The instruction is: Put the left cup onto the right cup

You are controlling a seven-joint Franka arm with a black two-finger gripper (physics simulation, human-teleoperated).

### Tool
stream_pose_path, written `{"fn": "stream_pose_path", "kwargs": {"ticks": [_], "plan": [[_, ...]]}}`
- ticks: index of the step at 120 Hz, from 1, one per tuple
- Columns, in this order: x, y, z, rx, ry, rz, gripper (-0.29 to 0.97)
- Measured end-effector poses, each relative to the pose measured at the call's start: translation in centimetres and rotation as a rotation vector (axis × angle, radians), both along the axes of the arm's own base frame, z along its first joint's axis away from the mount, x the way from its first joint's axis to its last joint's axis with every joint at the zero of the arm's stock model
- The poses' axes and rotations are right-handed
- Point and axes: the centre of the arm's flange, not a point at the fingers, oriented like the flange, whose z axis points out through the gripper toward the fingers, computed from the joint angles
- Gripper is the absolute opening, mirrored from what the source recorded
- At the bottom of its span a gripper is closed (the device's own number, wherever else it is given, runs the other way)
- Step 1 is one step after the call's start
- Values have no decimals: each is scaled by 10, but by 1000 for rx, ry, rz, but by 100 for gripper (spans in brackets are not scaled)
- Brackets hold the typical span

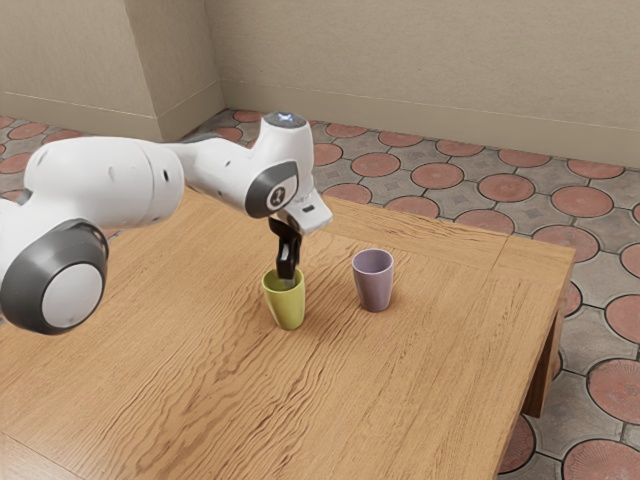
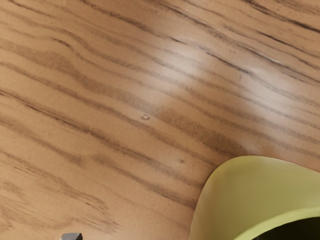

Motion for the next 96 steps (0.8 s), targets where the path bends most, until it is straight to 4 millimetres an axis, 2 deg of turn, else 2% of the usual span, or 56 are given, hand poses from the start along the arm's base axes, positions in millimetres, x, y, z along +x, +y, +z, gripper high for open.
{"fn": "stream_pose_path", "kwargs": {"ticks": [16, 32, 55, 96], "plan": [[0, 0, 1, -3, -4, 0, 10], [0, -5, 4, -7, -10, -5, -1], [-4, -15, 8, -29, -12, -2, -7], [-12, -13, 25, -55, -20, 30, -10]]}}
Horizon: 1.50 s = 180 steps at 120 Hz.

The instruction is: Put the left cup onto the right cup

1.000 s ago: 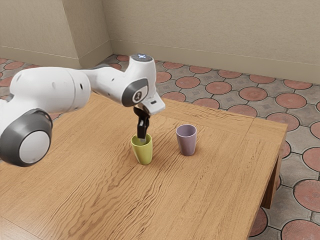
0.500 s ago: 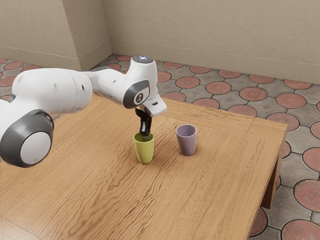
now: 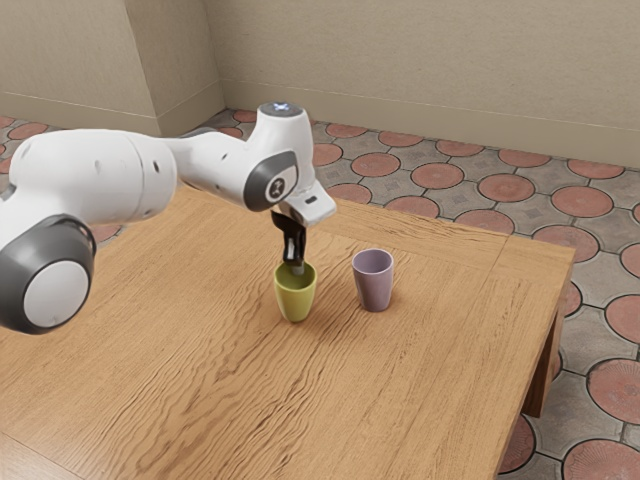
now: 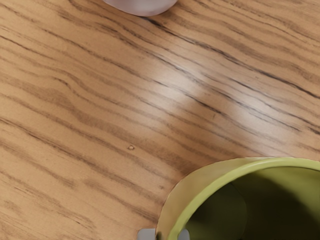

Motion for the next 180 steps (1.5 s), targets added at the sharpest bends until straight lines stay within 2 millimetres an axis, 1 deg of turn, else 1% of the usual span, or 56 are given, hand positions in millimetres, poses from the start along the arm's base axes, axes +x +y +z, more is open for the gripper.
{"fn": "stream_pose_path", "kwargs": {"ticks": [12, 30, 54, 71, 88, 102, 120, 141, 158, 180], "plan": [[-4, 2, 8, -6, -2, 10, -10], [-12, 4, 28, -15, -18, 23, -11], [-20, 6, 67, -28, -58, 35, -11], [-23, 7, 88, -35, -78, 42, -11], [-23, 5, 103, -37, -91, 44, -11], [-18, 4, 117, -36, -108, 45, -11], [-5, 1, 127, -34, -125, 46, -11], [4, -7, 134, -35, -138, 37, -11], [8, -17, 136, -59, -141, 35, -11], [7, -30, 137, -99, -137, 32, -11]]}}
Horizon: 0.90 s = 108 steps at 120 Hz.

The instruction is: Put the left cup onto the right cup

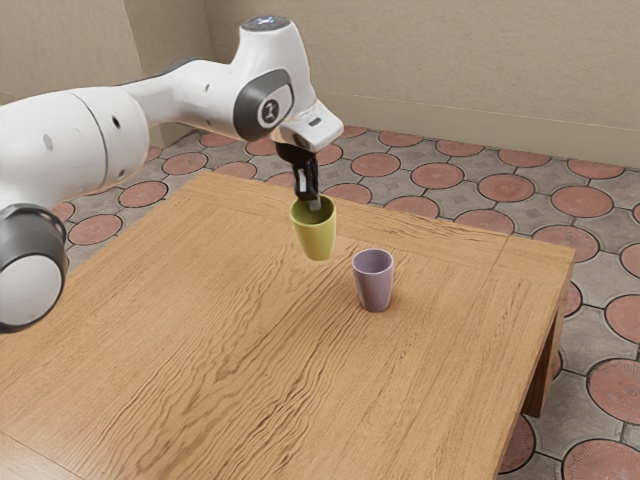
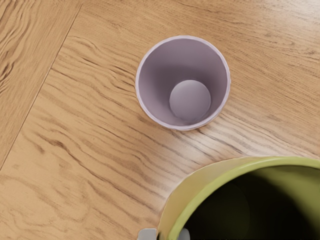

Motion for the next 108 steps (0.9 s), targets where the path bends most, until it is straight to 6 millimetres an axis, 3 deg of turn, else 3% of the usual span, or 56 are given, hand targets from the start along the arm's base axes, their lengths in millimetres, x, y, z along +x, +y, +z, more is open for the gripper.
{"fn": "stream_pose_path", "kwargs": {"ticks": [60, 108], "plan": [[4, -21, 7, -26, -21, -17, -11], [20, -33, -8, -16, -25, -31, -11]]}}
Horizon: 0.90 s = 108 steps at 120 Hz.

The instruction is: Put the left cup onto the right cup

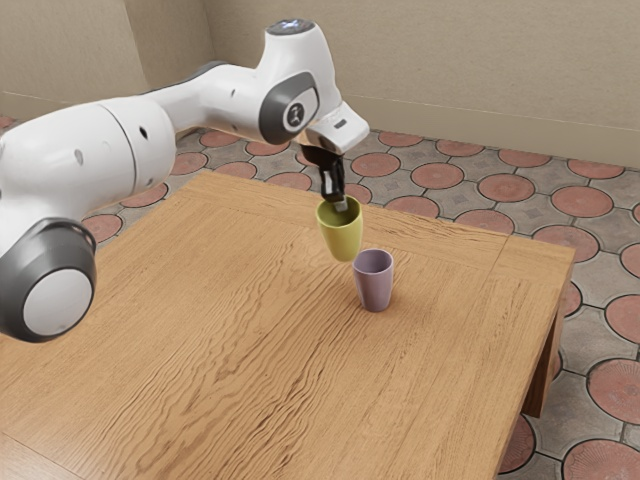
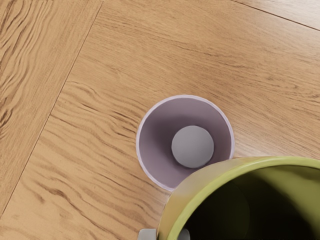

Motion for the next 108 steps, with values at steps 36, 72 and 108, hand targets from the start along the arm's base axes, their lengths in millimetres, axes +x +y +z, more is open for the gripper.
{"fn": "stream_pose_path", "kwargs": {"ticks": [36, 72, 108], "plan": [[9, -14, -8, 6, -10, -21, -11], [17, -23, -20, 11, -17, -40, -11], [22, -30, -24, 17, -30, -61, -11]]}}
